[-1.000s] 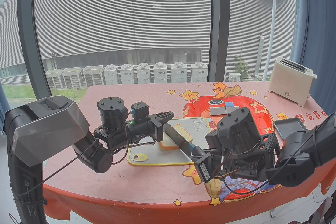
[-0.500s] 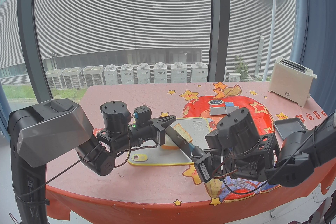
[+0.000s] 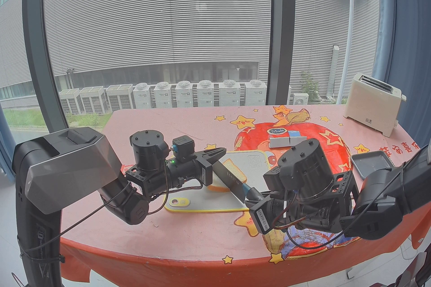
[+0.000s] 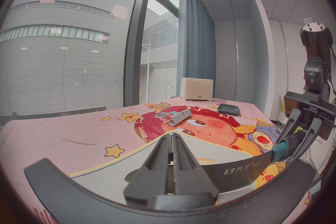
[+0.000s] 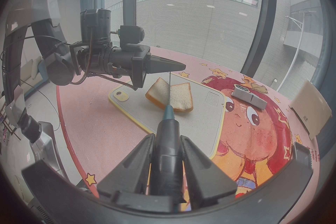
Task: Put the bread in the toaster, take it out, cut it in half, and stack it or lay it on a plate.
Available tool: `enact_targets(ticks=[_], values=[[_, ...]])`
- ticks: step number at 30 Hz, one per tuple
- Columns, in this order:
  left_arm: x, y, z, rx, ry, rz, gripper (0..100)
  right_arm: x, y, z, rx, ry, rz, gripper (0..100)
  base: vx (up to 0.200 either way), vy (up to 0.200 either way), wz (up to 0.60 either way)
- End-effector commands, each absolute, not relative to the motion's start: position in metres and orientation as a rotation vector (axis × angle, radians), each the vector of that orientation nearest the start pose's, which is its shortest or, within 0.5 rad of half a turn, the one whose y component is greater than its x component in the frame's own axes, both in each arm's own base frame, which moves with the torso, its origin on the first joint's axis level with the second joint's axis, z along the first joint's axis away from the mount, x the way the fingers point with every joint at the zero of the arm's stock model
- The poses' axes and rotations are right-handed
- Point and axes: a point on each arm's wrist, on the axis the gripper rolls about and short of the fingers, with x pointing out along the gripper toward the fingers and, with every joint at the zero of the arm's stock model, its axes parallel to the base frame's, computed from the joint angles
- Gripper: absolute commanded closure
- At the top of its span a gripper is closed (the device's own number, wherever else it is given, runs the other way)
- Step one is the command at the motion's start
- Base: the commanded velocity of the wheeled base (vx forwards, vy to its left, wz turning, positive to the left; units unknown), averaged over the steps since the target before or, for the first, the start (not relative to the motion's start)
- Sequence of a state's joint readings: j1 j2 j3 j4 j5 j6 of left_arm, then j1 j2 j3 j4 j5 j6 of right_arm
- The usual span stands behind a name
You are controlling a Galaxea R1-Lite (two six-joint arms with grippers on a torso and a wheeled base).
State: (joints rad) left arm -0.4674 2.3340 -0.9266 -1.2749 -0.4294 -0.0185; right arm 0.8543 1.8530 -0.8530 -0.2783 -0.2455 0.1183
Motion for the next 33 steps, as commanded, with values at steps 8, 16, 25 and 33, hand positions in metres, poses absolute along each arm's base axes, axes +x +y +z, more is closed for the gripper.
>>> enact_targets(ticks=[8, 16, 25, 33], values=[[0.361, -0.193, 0.037, -0.014, 0.172, -0.894, 100, 0.214, 0.237, 0.117, -0.267, 0.647, 0.544, 100, 0.000, 0.000, 0.00], [0.361, -0.193, 0.037, -0.014, 0.172, -0.894, 100, 0.213, 0.236, 0.116, -0.270, 0.654, 0.541, 100, 0.000, 0.000, 0.00], [0.359, -0.197, 0.038, -0.012, 0.166, -0.905, 100, 0.212, 0.236, 0.108, -0.287, 0.678, 0.540, 100, 0.000, 0.000, 0.00], [0.353, -0.201, 0.038, -0.009, 0.174, -0.920, 100, 0.213, 0.236, 0.107, -0.288, 0.681, 0.538, 100, 0.000, 0.000, 0.00]])
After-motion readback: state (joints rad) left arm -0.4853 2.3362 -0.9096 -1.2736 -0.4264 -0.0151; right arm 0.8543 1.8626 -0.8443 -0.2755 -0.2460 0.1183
